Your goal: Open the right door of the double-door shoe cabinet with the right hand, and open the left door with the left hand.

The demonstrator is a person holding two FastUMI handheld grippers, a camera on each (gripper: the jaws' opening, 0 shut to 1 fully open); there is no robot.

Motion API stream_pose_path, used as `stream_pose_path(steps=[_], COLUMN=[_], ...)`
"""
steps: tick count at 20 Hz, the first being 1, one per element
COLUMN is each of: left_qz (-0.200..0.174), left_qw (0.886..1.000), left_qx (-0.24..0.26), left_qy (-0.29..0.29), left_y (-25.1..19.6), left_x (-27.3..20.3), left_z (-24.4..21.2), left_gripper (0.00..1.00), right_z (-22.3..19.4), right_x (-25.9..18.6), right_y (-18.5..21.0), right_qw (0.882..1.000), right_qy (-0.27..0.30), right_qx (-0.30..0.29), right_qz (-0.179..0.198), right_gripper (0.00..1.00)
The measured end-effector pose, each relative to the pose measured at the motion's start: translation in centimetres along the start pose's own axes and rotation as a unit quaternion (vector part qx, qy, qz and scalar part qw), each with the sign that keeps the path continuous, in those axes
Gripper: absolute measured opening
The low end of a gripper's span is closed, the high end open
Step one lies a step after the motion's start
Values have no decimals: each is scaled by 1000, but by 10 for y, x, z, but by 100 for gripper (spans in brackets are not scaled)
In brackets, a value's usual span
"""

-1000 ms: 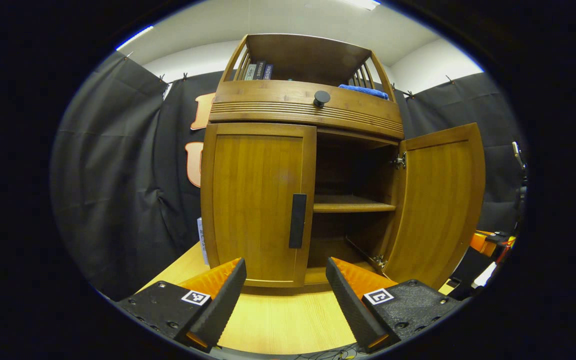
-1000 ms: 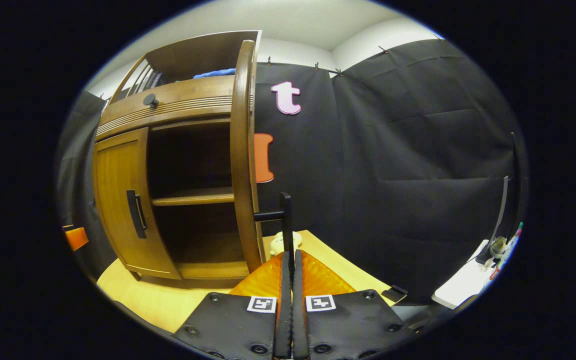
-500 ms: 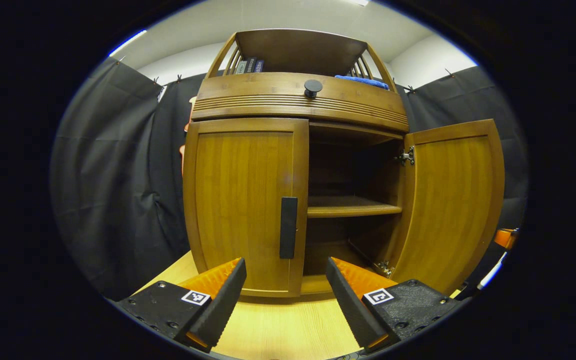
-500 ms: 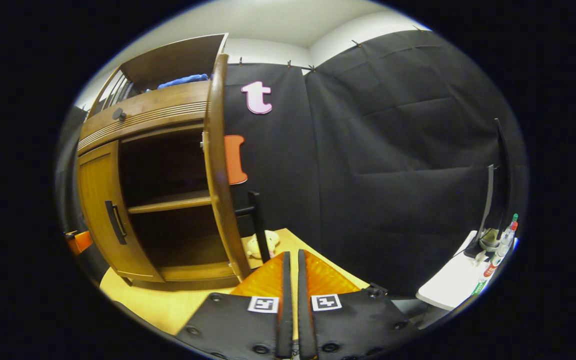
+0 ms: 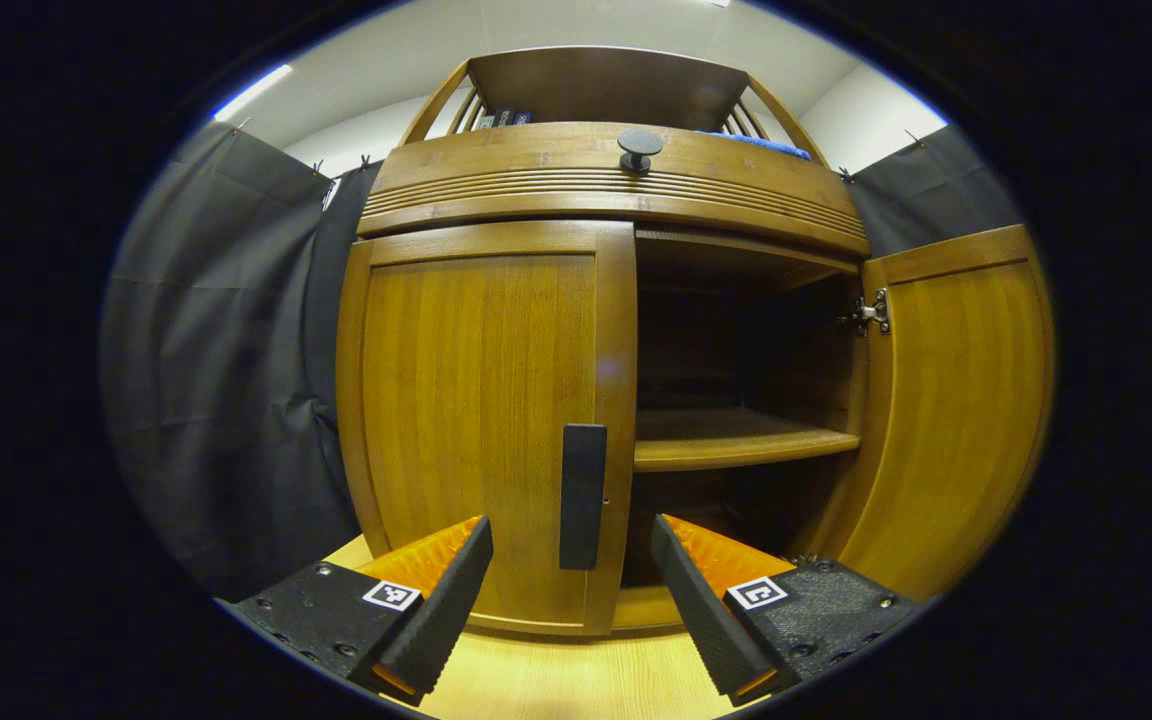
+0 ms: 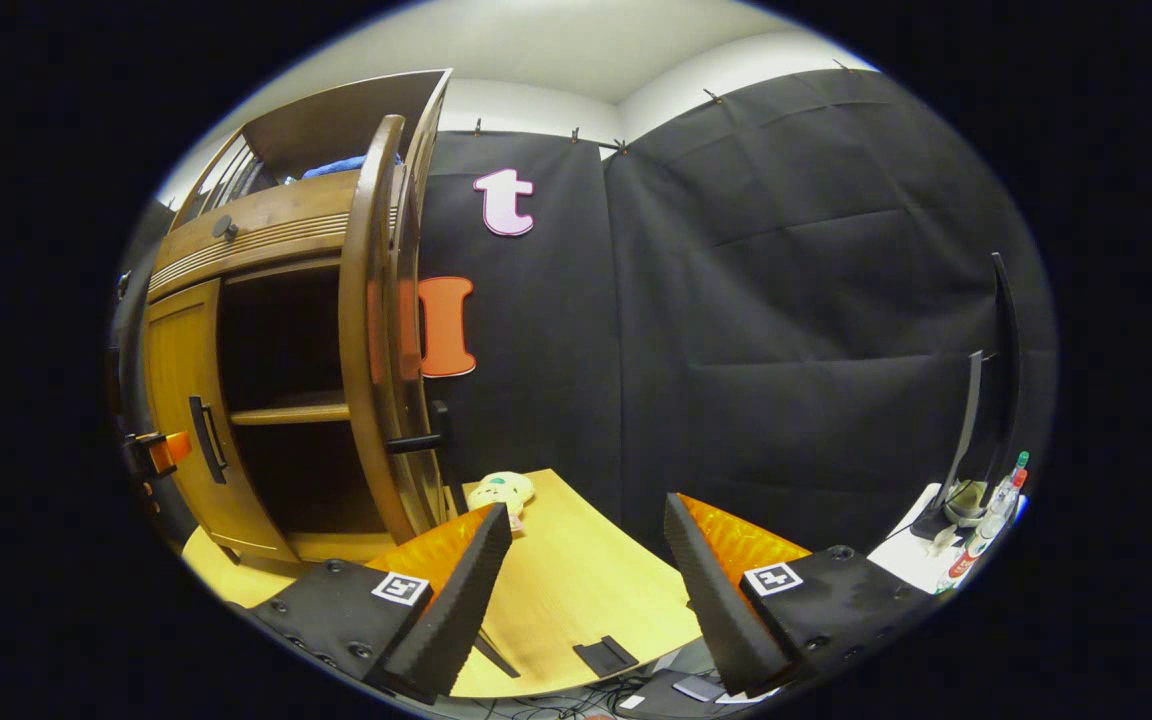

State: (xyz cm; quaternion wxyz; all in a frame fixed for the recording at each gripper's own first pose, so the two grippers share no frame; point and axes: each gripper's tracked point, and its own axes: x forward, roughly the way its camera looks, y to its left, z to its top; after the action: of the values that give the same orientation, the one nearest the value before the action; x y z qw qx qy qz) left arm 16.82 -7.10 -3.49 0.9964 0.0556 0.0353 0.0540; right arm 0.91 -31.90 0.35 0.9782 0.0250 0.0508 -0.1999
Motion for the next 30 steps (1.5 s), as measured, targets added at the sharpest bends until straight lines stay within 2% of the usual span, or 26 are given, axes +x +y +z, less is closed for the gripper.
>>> stream_pose_path(steps=[9,11,12,13,18,20,22,23,24,25,30], left_qz=[10,11,12,11,7,1,-9,-13,-14,-15,-24], left_qw=[1000,1000,1000,1000,1000,1000,1000,1000,1000,1000,1000], left_qx=[-7,-4,0,3,0,0,3,5,7,9,9], left_qy=[1,3,4,6,16,16,14,14,16,14,16], left_y=[6,6,6,5,5,4,0,-2,-3,-2,-4], left_x=[64,73,76,78,87,90,90,92,91,92,91], left_z=[-7,-10,-12,-14,-21,-21,-21,-21,-22,-21,-21], left_gripper=[95,80,73,72,69,63,51,45,39,36,32], right_z=[-1,3,3,2,1,0,0,0,0,0,1], right_x=[10,11,12,12,14,15,15,14,13,12,3], right_y=[-16,-17,-16,-16,-15,-13,-14,-14,-14,-13,-10], right_qw=[1000,1000,1000,1000,1000,1000,1000,1000,1000,1000,999], right_qy=[4,-2,-3,-3,-3,-4,-6,-6,-7,-7,-9], right_qx=[-6,-15,-16,-16,-18,-21,-23,-24,-25,-25,-29], right_qz=[-8,-13,-12,-11,-8,-6,-7,-9,-10,-11,-16], right_gripper=[92,92,99,92,92,92,92,99,92,92,92])
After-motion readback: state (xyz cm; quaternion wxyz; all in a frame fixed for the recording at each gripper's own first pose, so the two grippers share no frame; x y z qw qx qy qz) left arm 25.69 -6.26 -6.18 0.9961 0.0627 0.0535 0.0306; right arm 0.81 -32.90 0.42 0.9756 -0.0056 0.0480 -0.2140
